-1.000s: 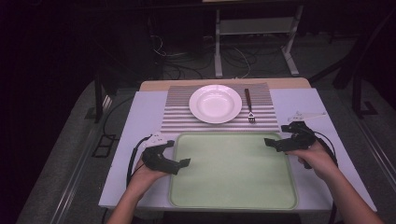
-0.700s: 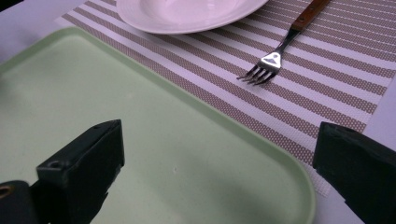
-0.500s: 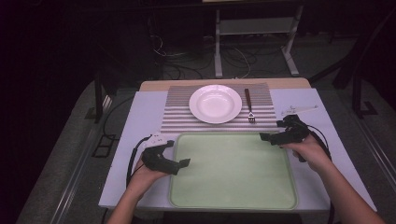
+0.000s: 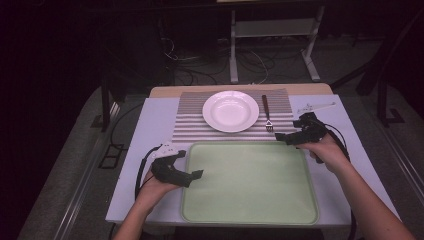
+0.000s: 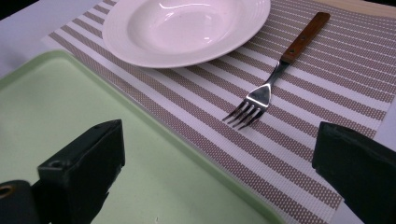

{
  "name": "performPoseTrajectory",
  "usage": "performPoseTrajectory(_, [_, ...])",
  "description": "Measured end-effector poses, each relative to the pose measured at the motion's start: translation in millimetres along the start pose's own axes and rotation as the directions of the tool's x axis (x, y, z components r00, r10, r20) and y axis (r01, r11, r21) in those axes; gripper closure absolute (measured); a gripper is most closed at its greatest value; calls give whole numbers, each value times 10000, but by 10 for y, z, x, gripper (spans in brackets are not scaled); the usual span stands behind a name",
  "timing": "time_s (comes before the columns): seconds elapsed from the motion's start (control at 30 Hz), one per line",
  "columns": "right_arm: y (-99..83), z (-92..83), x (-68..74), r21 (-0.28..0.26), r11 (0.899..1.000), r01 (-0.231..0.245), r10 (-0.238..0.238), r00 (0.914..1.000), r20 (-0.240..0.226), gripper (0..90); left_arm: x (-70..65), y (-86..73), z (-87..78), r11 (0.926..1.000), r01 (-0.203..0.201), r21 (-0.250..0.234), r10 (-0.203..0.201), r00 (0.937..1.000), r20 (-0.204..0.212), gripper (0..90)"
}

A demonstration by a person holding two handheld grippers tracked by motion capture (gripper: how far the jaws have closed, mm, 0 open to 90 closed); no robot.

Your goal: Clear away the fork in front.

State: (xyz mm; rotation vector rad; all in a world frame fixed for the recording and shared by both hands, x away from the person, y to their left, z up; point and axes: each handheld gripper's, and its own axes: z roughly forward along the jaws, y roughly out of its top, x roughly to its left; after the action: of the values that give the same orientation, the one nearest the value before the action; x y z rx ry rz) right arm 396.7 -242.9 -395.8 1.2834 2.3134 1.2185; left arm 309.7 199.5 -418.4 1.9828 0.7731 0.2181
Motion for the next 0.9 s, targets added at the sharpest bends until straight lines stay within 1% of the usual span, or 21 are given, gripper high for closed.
performPoseTrajectory(0.17, [64, 18, -21, -36, 10000, 0, 0, 10000, -53, 27, 0, 0, 2, 10000, -3, -1, 3, 10000, 12, 0])
performPoseTrajectory(0.4, [145, 77, -72, 29, 9999, -98, 98, 9999, 72, 27, -3, 2, 0, 10000, 33, -36, -33, 10000, 30, 0])
performPoseTrajectory(0.47, [171, 94, -85, 1, 9999, -115, 115, 9999, 31, 53, -7, 1, 1, 10000, 31, -38, -31, 10000, 35, 0])
performPoseTrajectory(0.57, [217, 131, -100, 16, 10000, -89, 89, 10000, 10, 57, -7, 0, 2, 10000, 7, -12, -7, 10000, 23, 0])
performPoseTrajectory(0.67, [252, 164, -111, 98, 9999, -110, 110, 9999, 86, 61, -5, 0, 4, 10000, 11, -3, -11, 10000, 31, 0])
performPoseTrajectory(0.7, [285, 194, -121, 112, 9998, -134, 133, 9999, 78, 79, -5, 0, 2, 10000, 11, -3, -11, 10000, 31, 0])
performPoseTrajectory(0.77, [301, 210, -128, 158, 9998, -129, 127, 9999, 112, 87, -4, 0, 1, 10000, 18, -3, -18, 10000, 35, 0])
performPoseTrajectory(0.8, [334, 245, -142, 286, 9995, -123, 119, 9998, 137, 115, -1, -1, 0, 10000, 16, 5, -16, 10000, 37, 0])
performPoseTrajectory(0.9, [379, 295, -163, 407, 9991, -145, 139, 9998, 141, 142, 1, -1, 0, 10000, 28, 4, -28, 10000, 57, 0])
